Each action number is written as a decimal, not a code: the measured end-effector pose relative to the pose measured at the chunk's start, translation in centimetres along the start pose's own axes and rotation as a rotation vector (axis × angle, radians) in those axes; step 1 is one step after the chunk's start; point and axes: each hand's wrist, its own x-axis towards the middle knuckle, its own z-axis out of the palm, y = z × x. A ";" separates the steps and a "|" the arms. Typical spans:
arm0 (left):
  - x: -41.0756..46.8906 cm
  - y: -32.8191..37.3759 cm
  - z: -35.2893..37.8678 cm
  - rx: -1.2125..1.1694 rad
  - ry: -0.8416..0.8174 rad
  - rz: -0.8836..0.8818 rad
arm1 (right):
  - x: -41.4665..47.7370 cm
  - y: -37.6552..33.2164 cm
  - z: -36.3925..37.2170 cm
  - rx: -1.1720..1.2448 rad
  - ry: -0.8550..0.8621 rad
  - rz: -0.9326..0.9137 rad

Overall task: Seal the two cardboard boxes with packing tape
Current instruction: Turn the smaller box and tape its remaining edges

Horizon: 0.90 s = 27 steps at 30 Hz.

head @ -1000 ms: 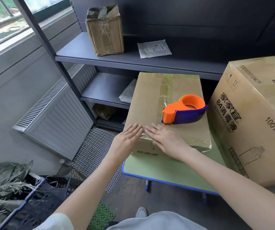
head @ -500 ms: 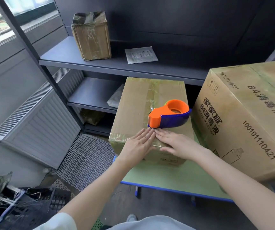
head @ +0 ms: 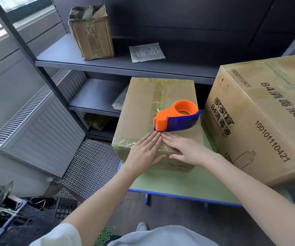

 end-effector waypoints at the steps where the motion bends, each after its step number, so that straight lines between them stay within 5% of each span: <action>1: 0.2 0.2 -0.2 0.001 -0.009 -0.003 | -0.3 0.2 -0.3 0.003 -0.014 0.012; 7: 2.2 2.4 1.0 -0.066 0.030 0.114 | -2.6 1.7 -1.4 -0.046 -0.015 0.109; 18: 2.7 3.8 1.8 -0.145 0.022 -0.006 | -3.4 2.1 -1.3 0.121 -0.005 0.159; 27: 3.7 5.9 2.2 -0.149 -0.039 0.016 | -4.9 2.8 -1.3 0.015 0.048 0.199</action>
